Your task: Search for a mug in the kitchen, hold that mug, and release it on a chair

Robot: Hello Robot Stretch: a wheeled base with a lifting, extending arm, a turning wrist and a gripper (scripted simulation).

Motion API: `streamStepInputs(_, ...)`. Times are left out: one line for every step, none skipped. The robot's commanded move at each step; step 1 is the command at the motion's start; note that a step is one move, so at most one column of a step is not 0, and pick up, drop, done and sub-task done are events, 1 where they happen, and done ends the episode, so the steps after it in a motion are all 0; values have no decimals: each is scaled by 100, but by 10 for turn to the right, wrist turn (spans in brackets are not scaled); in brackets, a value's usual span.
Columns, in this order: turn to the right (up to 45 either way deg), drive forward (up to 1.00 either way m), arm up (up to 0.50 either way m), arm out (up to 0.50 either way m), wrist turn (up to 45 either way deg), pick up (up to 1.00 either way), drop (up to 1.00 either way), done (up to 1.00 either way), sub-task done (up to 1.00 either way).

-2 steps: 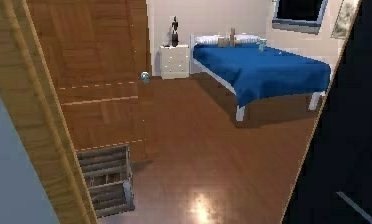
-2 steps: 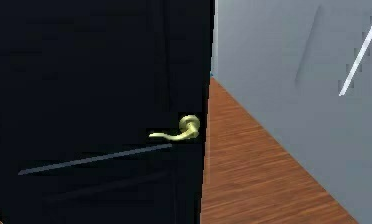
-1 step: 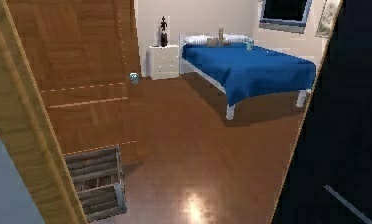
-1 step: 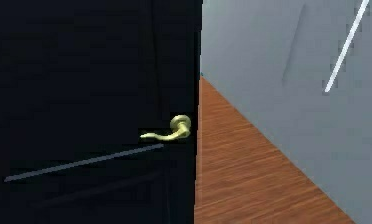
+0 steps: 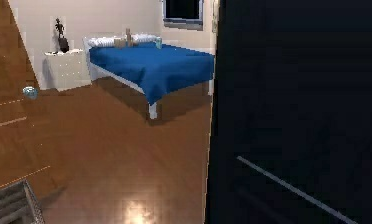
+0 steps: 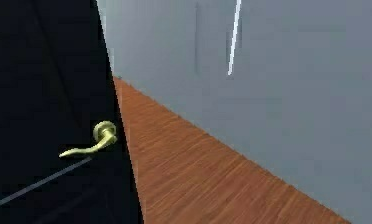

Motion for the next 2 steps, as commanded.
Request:
streamStepInputs(0, 40, 0, 0, 0, 0, 0, 0, 0)
streamStepInputs(-300, 0, 0, 0, 0, 0, 0, 0, 0)
